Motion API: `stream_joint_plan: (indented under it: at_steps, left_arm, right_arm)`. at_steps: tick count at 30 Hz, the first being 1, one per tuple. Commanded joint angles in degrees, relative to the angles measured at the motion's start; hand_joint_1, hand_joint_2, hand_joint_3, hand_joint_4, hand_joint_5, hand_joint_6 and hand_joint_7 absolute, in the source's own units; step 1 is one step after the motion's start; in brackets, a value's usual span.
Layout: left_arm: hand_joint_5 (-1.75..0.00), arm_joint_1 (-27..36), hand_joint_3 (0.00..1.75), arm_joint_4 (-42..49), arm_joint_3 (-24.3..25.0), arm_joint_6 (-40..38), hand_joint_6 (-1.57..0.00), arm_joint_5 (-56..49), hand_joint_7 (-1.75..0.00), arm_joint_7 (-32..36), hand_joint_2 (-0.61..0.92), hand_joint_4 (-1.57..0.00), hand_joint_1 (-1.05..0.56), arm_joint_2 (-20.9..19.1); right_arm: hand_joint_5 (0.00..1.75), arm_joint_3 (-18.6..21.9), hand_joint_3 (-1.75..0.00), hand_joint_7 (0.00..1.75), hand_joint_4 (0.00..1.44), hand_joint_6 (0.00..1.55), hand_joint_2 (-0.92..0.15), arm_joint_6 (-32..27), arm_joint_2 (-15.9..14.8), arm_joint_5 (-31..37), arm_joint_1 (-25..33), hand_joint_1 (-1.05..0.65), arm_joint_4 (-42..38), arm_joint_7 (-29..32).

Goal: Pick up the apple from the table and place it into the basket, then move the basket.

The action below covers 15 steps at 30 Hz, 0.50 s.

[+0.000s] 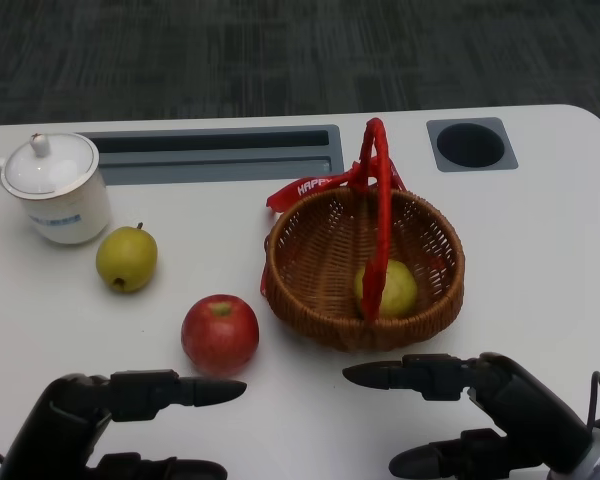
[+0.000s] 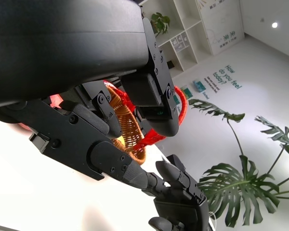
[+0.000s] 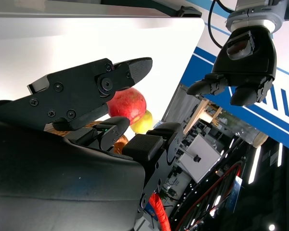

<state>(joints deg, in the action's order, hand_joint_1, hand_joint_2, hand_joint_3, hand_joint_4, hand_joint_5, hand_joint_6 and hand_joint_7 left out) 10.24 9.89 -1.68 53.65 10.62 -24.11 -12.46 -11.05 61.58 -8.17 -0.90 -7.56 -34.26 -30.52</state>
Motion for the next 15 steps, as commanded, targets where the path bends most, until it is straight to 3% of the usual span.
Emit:
stream_joint_plan:
  at_steps: [1, 12, 15]
  left_arm:
    - [0.00, 0.69, 0.00, -0.69, 0.34, 0.06, -0.95, 0.06, 0.00, -0.19, 0.74, -1.00, -0.45, -0.86]
    - [0.00, 0.45, 0.00, -0.62, 1.16, 1.22, -0.92, -1.95, 0.00, 0.84, 0.73, -0.98, -0.47, -0.46]
    - [0.00, -0.18, 0.00, -0.78, 3.45, 3.82, -0.77, -7.81, 0.00, 3.18, 0.74, -0.82, -0.54, -0.03]
  right_arm:
    - [0.01, -0.06, 0.00, 0.01, 0.62, 0.61, -0.86, 0.21, -0.93, -0.66, -0.34, -0.37, -0.07, 0.31]
    - [0.01, -0.24, 0.00, 0.00, 0.63, 0.62, -0.85, 0.22, -1.05, -0.93, -0.31, -0.36, 0.03, 0.39]
    - [0.01, -0.30, 0.00, 0.01, 0.64, 0.63, -0.85, 0.11, -1.09, -0.99, -0.25, -0.36, 0.11, 0.35]
